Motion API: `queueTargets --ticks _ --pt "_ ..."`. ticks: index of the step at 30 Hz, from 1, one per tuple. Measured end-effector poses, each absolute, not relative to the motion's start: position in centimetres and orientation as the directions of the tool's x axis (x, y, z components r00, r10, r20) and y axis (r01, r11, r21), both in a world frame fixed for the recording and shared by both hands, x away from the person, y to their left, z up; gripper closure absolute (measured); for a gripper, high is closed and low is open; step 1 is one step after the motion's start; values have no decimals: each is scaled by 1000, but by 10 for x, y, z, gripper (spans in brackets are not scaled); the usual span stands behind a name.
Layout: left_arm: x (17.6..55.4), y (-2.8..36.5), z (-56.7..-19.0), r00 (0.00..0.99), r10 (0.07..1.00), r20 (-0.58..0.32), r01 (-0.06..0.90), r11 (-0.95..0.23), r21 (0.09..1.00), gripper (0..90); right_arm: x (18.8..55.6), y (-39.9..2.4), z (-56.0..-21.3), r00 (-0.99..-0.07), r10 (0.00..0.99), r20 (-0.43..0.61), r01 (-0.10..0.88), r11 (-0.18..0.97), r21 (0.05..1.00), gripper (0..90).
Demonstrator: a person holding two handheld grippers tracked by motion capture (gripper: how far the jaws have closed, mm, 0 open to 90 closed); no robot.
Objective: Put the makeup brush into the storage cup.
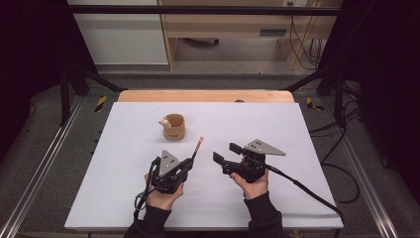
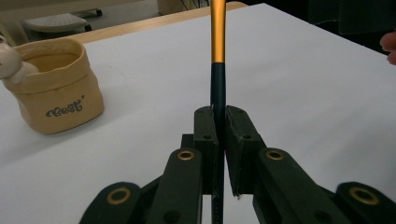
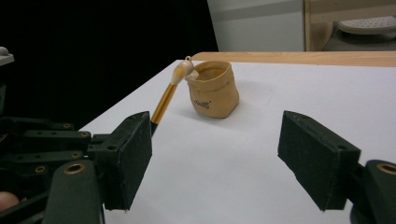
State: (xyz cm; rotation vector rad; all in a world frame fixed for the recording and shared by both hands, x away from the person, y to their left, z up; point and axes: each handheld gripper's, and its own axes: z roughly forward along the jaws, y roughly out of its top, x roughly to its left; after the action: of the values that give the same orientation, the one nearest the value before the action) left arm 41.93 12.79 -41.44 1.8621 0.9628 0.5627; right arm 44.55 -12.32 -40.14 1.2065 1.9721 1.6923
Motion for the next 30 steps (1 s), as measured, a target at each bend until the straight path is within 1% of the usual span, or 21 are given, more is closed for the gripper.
queueTargets --ticks 17,30 --pt "415 113 -426 595 803 -31 384 -250 889 830 449 -108 -419 -599 718 354 452 -62 890 330" --pt "415 104 -428 604 796 -43 382 -241 892 830 452 -103 -424 -581 707 403 486 -97 869 407"
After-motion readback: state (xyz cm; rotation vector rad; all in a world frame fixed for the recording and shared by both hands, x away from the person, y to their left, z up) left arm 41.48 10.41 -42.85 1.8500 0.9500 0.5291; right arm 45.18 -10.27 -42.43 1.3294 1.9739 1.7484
